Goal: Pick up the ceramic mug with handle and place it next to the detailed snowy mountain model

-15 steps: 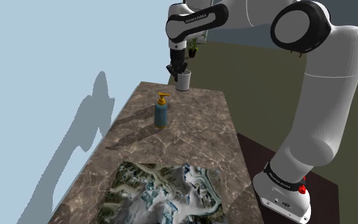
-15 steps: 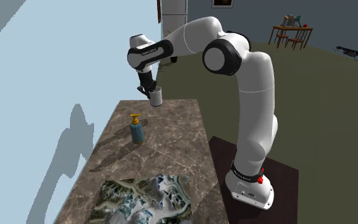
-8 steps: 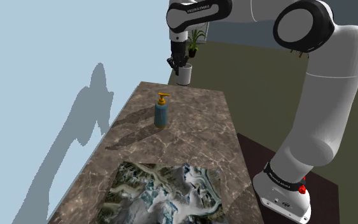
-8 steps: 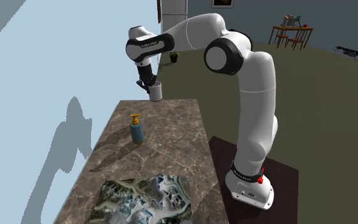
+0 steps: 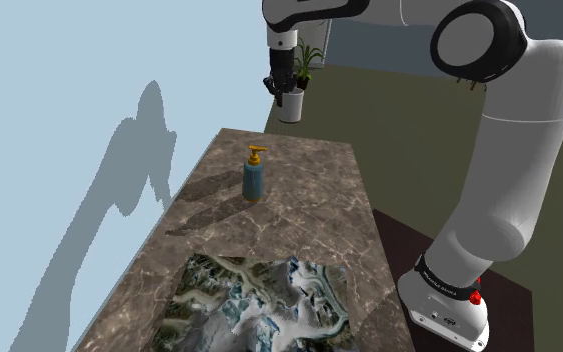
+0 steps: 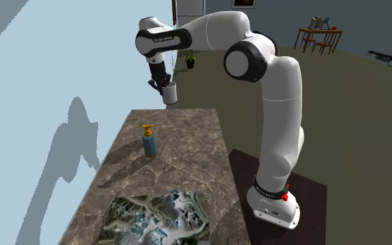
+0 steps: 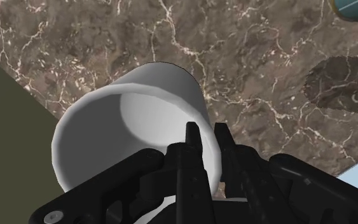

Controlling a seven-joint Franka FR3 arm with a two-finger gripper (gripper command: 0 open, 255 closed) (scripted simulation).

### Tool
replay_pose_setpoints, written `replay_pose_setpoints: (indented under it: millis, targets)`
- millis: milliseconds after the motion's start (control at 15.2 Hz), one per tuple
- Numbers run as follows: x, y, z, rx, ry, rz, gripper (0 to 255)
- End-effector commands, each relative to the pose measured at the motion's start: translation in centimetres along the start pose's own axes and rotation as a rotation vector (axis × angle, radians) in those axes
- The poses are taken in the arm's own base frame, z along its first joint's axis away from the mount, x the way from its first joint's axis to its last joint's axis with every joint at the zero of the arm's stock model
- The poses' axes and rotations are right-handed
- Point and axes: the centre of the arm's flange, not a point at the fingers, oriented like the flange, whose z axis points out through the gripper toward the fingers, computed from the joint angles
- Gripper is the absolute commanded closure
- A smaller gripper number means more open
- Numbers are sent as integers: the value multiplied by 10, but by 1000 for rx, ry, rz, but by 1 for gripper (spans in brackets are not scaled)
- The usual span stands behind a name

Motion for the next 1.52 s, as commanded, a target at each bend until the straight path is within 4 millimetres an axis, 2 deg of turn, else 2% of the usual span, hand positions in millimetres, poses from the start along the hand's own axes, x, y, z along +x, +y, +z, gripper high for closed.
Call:
replay_pose_setpoints:
  millis: [0, 1452]
  targets:
    - [0, 0, -9, 0, 0, 0, 255]
    - [-190, -219, -16, 0, 0, 0, 255]
